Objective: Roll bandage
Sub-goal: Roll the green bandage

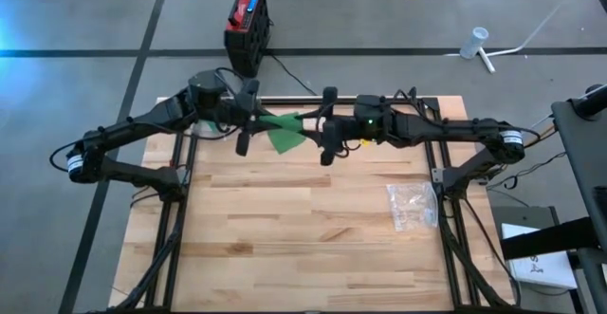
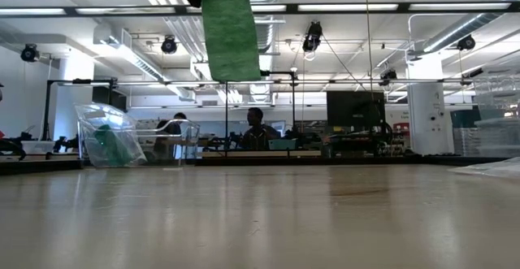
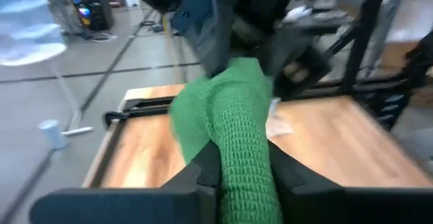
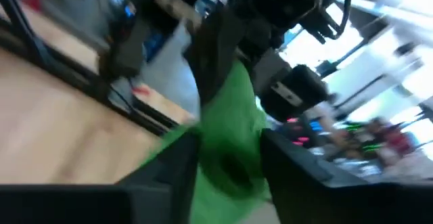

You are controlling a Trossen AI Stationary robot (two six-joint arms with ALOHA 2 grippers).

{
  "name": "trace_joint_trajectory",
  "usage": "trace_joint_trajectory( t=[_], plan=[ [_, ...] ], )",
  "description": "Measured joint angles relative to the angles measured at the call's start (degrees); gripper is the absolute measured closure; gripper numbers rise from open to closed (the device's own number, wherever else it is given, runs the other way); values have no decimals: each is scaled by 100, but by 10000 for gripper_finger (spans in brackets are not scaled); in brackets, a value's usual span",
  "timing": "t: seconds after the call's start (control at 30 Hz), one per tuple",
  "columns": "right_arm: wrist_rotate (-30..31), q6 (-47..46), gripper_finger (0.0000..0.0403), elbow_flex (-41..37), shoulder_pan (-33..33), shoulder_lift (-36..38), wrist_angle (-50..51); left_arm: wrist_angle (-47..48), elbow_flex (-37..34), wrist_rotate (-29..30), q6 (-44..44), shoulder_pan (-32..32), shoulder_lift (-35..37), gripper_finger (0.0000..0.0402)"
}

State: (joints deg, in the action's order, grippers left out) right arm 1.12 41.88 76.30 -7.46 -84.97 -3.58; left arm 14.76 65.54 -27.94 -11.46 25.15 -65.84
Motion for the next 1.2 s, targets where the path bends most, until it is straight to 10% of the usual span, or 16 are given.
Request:
trace_joint_trajectory(
  t=[0.43, 1.2],
  plan=[
    [-550, -1776, 113, 379, -368, -61, 328, -221, 2, 447, -757, -153, -7, 367],
    [-807, 315, 171, 368, -325, -353, 424, -97, 0, 380, -907, -376, -7, 363]
  ],
)
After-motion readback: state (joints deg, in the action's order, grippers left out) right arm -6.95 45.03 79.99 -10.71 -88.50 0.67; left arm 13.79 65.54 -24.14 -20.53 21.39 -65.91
